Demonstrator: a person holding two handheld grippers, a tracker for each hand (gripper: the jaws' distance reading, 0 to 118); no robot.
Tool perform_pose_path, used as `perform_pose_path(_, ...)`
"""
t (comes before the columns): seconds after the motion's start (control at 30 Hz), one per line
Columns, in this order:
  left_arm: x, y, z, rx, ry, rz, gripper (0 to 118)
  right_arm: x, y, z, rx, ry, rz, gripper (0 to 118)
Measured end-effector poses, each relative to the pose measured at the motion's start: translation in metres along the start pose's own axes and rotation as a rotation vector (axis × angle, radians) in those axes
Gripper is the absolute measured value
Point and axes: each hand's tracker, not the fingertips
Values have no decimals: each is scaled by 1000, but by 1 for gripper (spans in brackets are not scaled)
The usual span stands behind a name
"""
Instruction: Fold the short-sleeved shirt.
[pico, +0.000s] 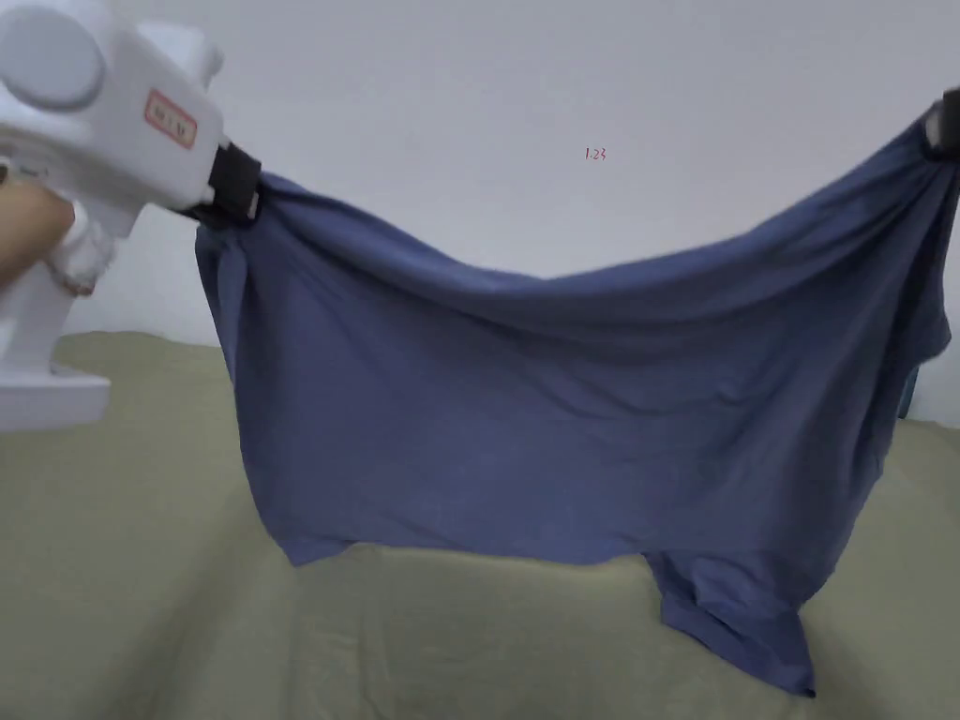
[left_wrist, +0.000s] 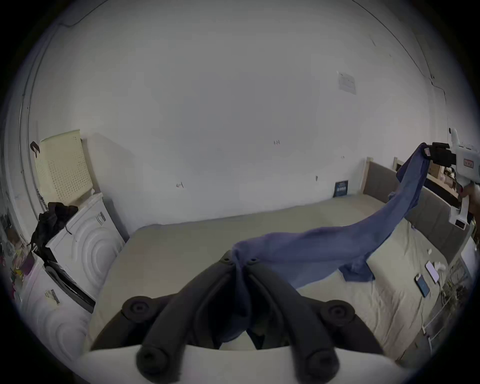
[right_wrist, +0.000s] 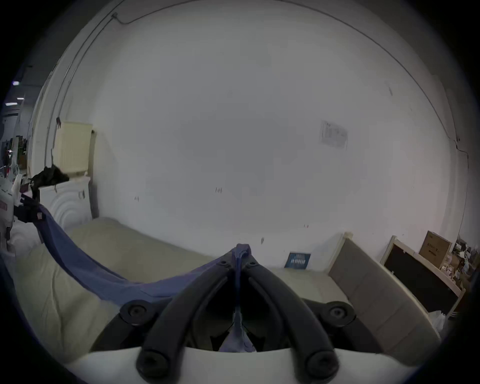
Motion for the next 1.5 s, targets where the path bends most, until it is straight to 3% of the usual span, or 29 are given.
perform_pose_path(0.13,9,-51,26,-40,-52,4,2,0,-55,36,-54,58,-26,2)
perform_pose_path(0.23,25,-96,54,-73,-65,-3,2,2,-98,67,-126,59,-90,2)
perform_pose_path(0.4,38,-172,90,-117,-72,-6,2,7,-169,118,-198,71,-113,2)
perform_pose_path(0.53,45,-228,118,-164,-101,31,2,12,-215,160,-261,100,-177,2)
perform_pose_path(0.7,56,-287,144,-217,-138,10,2,6,-271,206,-336,119,-195,2)
perform_pose_path(1.17,60,-399,137,-509,-213,152,4,-10,-404,241,-646,114,-280,3)
perform_pose_path(1.2,59,-401,134,-529,-218,170,27,-10,-407,240,-661,111,-289,6)
perform_pose_path(1.23,60,-402,133,-560,-204,198,64,-7,-411,239,-679,118,-308,17)
perform_pose_path(1.27,60,-401,133,-572,-166,204,98,-4,-414,238,-687,119,-316,41)
perform_pose_path(1.3,59,-400,134,-575,-145,213,118,-4,-411,239,-689,116,-320,81)
perform_pose_path(1.33,59,-398,138,-558,-151,221,117,-4,-408,242,-687,119,-320,96)
perform_pose_path(1.5,56,-377,175,-367,-177,345,115,-17,-379,261,-588,176,-277,94)
